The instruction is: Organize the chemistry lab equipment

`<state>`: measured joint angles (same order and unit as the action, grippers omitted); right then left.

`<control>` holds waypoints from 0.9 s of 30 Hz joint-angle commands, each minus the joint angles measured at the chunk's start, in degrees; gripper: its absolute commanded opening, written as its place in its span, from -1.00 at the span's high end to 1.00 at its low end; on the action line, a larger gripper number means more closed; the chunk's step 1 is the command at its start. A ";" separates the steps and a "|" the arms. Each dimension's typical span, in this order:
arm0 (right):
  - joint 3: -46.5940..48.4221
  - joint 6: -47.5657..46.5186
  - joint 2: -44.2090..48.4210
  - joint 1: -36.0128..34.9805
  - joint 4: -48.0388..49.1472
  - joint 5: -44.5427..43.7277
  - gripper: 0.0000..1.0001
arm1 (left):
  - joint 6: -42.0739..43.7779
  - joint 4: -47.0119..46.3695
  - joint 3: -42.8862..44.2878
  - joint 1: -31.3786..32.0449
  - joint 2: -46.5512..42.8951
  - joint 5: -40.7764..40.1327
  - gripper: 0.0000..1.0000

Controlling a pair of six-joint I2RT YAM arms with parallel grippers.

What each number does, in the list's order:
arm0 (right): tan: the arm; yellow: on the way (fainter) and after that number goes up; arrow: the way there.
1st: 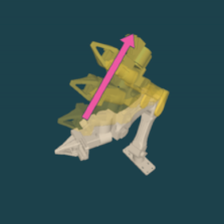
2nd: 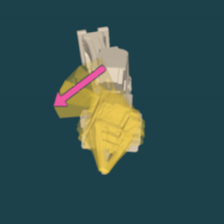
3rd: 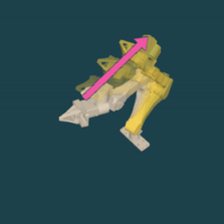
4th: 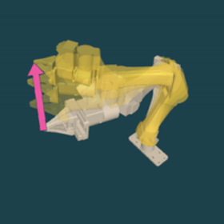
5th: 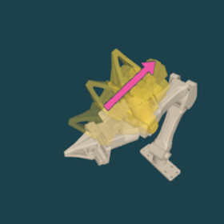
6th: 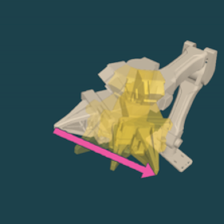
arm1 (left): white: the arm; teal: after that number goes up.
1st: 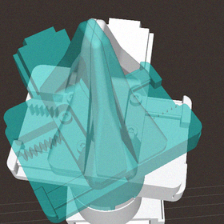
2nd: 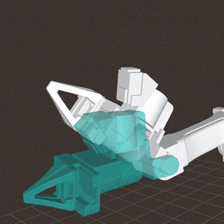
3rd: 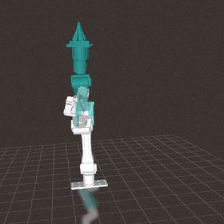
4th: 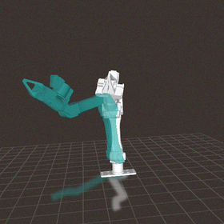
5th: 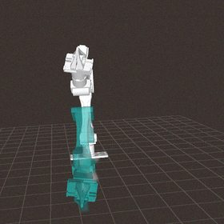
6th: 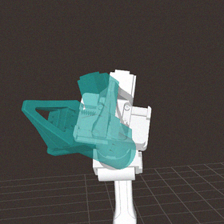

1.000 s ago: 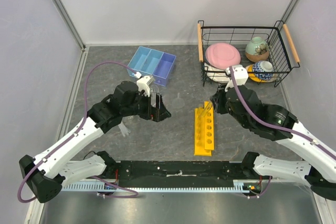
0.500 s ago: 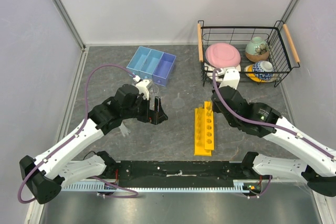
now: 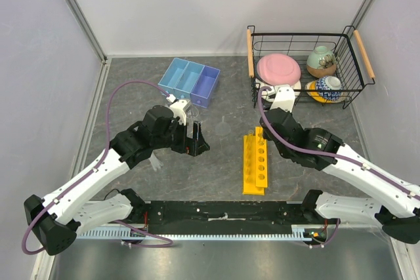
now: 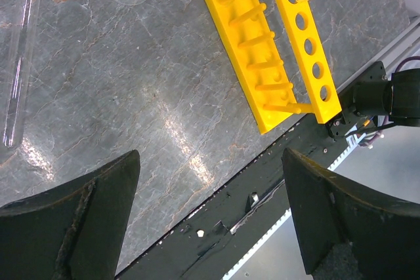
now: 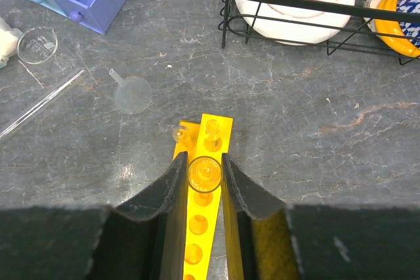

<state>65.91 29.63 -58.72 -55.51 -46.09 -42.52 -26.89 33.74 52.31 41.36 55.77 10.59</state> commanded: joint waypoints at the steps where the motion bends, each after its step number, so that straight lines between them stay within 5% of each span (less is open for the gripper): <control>1: -0.78 -0.71 0.01 -0.22 2.31 -2.65 0.56 | 2.37 -1.39 0.42 -0.14 -0.75 -0.31 -0.89; 27: -9.92 4.82 -0.69 -0.22 6.18 -0.90 0.56 | 1.85 -1.39 0.07 -0.14 -2.59 -0.57 -0.88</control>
<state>56.86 32.67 -58.94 -55.51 -41.39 -43.59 -26.76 33.74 52.31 41.36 54.94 10.59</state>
